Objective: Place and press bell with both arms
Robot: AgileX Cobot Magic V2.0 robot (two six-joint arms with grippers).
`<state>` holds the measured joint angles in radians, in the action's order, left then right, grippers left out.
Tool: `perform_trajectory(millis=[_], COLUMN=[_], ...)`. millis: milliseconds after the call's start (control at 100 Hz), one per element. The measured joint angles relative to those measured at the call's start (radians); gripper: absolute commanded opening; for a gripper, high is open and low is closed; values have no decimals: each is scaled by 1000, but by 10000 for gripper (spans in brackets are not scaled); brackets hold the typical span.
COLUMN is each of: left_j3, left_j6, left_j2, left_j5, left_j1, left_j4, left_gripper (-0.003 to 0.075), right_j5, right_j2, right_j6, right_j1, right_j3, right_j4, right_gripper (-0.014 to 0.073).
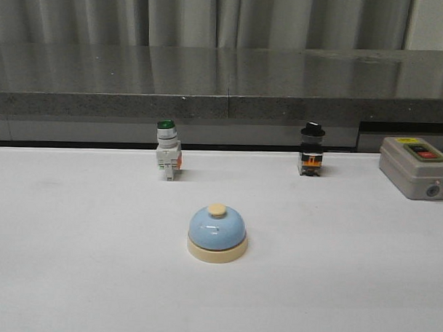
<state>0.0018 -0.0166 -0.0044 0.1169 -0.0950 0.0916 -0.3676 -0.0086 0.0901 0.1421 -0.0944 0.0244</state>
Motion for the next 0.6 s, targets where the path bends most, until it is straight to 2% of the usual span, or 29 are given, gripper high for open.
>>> perform_trajectory(millis=[280,600], left_j3=[0,0], left_j6=[0,0], left_j2=[0,0], left_j5=[0,0], left_j1=[0,0], left_j4=[0,0], left_gripper=[-19,-20], right_j5=[118,160], right_j2=[-2,-2], right_j6=[0,-11], right_j1=[-4,-4], right_j3=[115,122], right_j4=[0,2], right_gripper=[-60,-60])
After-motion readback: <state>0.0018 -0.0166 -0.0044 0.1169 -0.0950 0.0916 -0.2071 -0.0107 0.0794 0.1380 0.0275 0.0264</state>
